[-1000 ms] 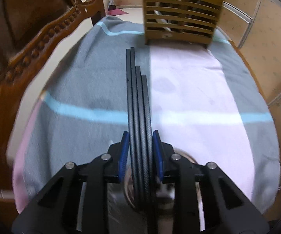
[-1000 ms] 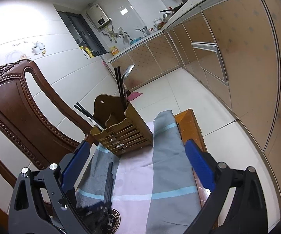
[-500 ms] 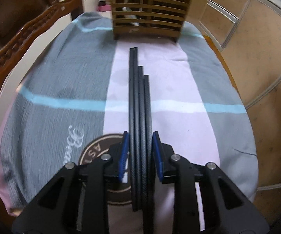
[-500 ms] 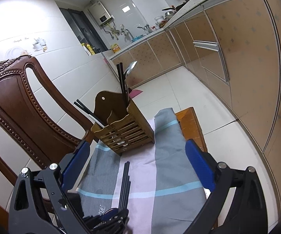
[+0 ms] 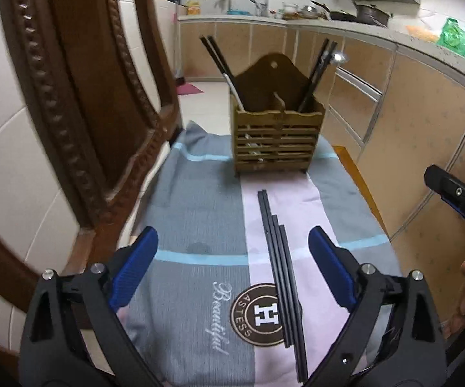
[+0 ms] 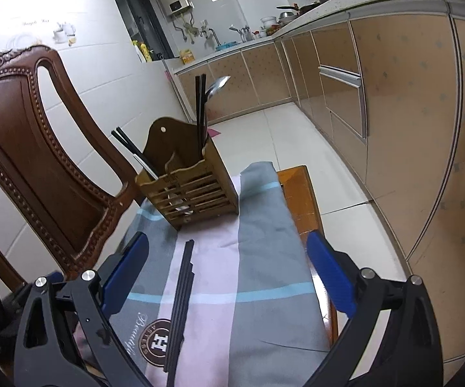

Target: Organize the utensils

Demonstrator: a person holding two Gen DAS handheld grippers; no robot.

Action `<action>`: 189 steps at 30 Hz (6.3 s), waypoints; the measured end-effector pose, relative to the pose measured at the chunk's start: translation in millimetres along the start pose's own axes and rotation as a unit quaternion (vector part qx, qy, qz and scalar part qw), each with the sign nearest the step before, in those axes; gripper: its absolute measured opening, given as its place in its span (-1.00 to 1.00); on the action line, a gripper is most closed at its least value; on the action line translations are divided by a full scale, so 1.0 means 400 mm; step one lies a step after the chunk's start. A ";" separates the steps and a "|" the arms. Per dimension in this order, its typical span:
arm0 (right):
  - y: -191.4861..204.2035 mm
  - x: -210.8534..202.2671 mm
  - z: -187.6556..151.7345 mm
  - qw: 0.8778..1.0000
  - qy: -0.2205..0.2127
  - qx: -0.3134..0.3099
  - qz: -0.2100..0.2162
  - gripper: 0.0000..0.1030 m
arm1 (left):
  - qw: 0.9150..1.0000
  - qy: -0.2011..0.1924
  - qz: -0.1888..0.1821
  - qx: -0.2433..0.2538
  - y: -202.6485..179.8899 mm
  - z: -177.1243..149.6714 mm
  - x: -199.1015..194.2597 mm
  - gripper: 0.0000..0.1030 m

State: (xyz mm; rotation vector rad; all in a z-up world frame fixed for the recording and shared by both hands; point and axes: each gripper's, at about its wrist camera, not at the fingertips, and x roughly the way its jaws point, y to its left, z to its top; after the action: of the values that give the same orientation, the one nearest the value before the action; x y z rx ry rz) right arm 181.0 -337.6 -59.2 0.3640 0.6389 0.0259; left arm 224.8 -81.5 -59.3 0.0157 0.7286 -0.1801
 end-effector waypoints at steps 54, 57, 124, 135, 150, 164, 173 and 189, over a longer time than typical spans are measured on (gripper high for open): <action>-0.005 0.125 -0.017 0.998 0.060 0.008 -0.012 0.86 | 0.988 0.155 0.003 0.026 -0.048 0.096 0.438 -0.17; 0.006 0.149 -0.031 0.996 0.086 -0.005 -0.016 0.86 | 0.987 0.157 0.002 0.039 -0.040 0.074 0.411 -0.16; 0.212 0.147 0.060 0.991 0.085 -0.098 0.034 -0.87 | 0.991 0.051 -0.085 -0.093 0.124 0.215 0.135 -0.88; 0.230 -0.120 0.125 0.993 -0.024 -0.113 0.034 -0.87 | 0.992 -0.099 -0.071 -0.025 0.034 0.247 -0.214 -0.88; 0.237 -0.241 0.138 0.991 -0.061 -0.120 0.002 -0.87 | 0.990 -0.119 -0.073 0.011 -0.008 0.211 -0.295 -0.88; 0.294 -0.250 0.287 0.989 -0.083 -0.122 -0.001 -0.87 | 0.987 -0.139 -0.078 -0.015 0.086 0.240 -0.293 -0.88; 0.373 -0.135 0.515 0.980 -0.149 -0.127 -0.031 -0.87 | 0.986 -0.138 -0.090 -0.028 0.131 0.260 -0.258 -0.88; 0.259 0.275 0.425 0.997 -0.042 -0.054 -0.028 0.20 | 0.988 -0.119 -0.078 -0.062 0.177 0.271 -0.181 -0.88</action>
State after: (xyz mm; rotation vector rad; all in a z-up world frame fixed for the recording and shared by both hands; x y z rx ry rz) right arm 378.4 -280.7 38.4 0.2405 0.5616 -0.0083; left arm 255.4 -8.5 66.3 -0.1788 0.5013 -0.2805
